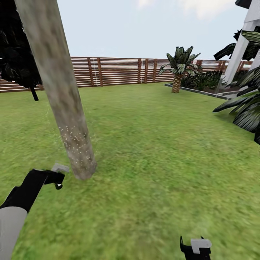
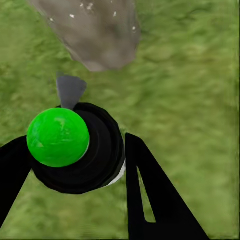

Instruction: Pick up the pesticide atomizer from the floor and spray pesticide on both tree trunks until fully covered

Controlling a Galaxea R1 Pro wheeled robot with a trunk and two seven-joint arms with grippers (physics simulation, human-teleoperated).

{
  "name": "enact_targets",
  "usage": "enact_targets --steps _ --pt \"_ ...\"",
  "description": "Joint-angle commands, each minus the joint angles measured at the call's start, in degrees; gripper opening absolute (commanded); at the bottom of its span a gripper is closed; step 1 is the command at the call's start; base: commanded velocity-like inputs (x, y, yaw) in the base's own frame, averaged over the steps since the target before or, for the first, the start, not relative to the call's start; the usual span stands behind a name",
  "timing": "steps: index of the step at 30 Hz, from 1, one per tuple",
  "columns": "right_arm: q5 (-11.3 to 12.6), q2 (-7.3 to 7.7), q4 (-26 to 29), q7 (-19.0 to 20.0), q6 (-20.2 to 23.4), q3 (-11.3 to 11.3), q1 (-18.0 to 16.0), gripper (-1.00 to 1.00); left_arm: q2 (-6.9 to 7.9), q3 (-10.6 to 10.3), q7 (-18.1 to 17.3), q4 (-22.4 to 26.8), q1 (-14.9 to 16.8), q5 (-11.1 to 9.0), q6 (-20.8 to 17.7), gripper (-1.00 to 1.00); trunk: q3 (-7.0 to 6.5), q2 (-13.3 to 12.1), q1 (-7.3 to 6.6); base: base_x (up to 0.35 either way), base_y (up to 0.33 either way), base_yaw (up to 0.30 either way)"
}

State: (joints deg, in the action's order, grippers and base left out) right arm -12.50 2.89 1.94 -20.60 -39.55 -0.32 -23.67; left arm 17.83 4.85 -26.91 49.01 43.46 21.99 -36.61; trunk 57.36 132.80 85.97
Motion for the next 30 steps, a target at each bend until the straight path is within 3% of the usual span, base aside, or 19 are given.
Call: enact_targets --steps 1,3,4,6,9,10,11,13,15,16,18,19,20,22,24,25,26,27,30 --pt "-0.05 -0.04 0.08 0.08 0.00 0.06 0.00 1.00 0.02 0.50 0.01 -3.15 -0.19 -0.38 3.53 -1.00 -0.01 0.01 -0.01 -0.336 0.000 0.000" --pt "-0.58 -0.07 0.41 0.34 0.11 0.62 -0.05 1.00 0.03 1.74 -0.09 -9.43 -0.38 -0.71 12.18 -1.00 -0.01 0.01 -0.01 -0.243 0.000 0.000" --pt "-1.97 -0.12 1.86 1.20 0.25 1.97 -0.05 1.00 0.07 2.08 -0.19 -13.44 -0.44 -0.82 17.66 -1.00 -0.01 0.01 -0.01 -0.075 0.000 0.000" --pt "-5.05 -0.21 6.10 4.74 1.78 4.16 -0.06 1.00 0.09 2.15 -0.32 -18.53 -0.47 -0.65 24.10 -1.00 -0.01 0.01 -0.01 -0.036 0.000 0.000" --pt "-7.94 -0.45 14.25 14.70 11.85 5.34 -0.17 1.00 0.17 1.54 -2.13 -25.29 -0.48 -0.11 34.04 -1.00 -0.01 0.01 -0.01 -0.008 0.000 0.000" --pt "-8.32 -0.49 18.40 21.93 17.93 5.49 -0.64 1.00 0.18 1.26 -6.54 -27.06 -0.48 1.23 37.62 -1.00 -0.01 0.01 -0.01 -0.002 0.000 0.000" --pt "-8.51 -0.51 22.30 29.97 22.02 5.55 -1.52 1.00 0.17 1.03 -12.24 -27.68 -0.48 4.07 39.74 -1.00 -0.01 0.01 -0.01 0.000 0.000 0.000" --pt "-8.64 -0.51 25.89 40.61 24.67 5.58 -2.93 1.00 0.03 0.90 -18.54 -27.66 -0.48 7.96 41.23 -1.00 -0.01 0.01 -0.01 0.000 0.000 0.000" --pt "-8.74 -0.52 27.23 49.75 25.51 5.59 -4.60 1.00 -0.17 0.80 -21.84 -27.59 -0.48 9.82 41.75 -1.00 -0.01 0.01 -0.01 0.000 0.000 0.000" --pt "-8.75 -0.52 27.36 51.40 25.60 5.59 -4.94 1.00 -0.21 0.76 -22.39 -27.59 -0.48 10.04 41.83 -1.00 -0.01 0.01 -0.01 0.000 0.000 0.000" --pt "-8.76 -0.52 27.53 54.19 25.71 5.59 -5.43 1.00 -0.26 -1.37 -24.33 -27.62 -0.48 10.33 41.92 -1.00 -0.01 0.01 -0.01 0.000 0.000 0.000" --pt "-8.77 -0.52 27.56 54.93 25.69 5.63 -5.51 1.00 -0.26 -4.01 -24.89 -27.61 -0.48 10.42 41.90 -1.00 -0.01 0.01 -0.01 0.000 0.000 0.000" --pt "-8.83 -0.52 27.61 57.15 25.67 5.66 -5.62 1.00 -0.27 -8.24 -25.33 -27.63 -0.48 10.43 41.89 -1.00 -0.01 0.01 -0.01 0.000 0.000 0.000" --pt "-8.85 -0.52 27.66 59.88 25.73 5.67 -5.75 1.00 -0.37 -11.54 -25.50 -27.65 -0.48 10.44 41.89 -1.00 -0.01 0.01 -0.01 0.000 0.000 0.000" --pt "-8.87 -0.55 27.67 60.75 25.69 5.95 -6.08 1.00 -0.48 -13.18 -25.54 -27.65 -0.48 10.48 41.89 -1.00 -0.01 0.01 -0.01 0.000 0.000 0.000" --pt "-9.27 -0.62 27.69 61.04 25.67 7.33 -6.21 1.00 -0.61 -14.61 -25.56 -27.65 -0.48 10.51 41.87 -1.00 -0.01 0.01 -0.01 0.000 0.000 0.000" --pt "-9.77 -0.75 28.29 61.43 25.66 11.25 -6.29 -1.00 -0.75 -17.74 -25.56 -27.65 -0.48 10.52 41.75 -1.00 -0.01 0.01 -0.01 0.000 0.000 0.000" --pt "-9.90 -1.40 29.65 64.31 25.72 12.47 -6.30 -1.00 -0.98 -18.85 -25.61 -27.68 -0.48 10.60 41.64 -1.00 -0.01 0.01 -0.01 0.000 0.000 0.000" --pt "-9.91 -1.98 30.58 64.88 25.75 12.60 -6.30 -1.00 -2.94 -21.11 -25.67 -27.70 -0.48 10.69 41.39 -1.00 -0.01 0.01 -0.01 0.000 0.000 0.000"
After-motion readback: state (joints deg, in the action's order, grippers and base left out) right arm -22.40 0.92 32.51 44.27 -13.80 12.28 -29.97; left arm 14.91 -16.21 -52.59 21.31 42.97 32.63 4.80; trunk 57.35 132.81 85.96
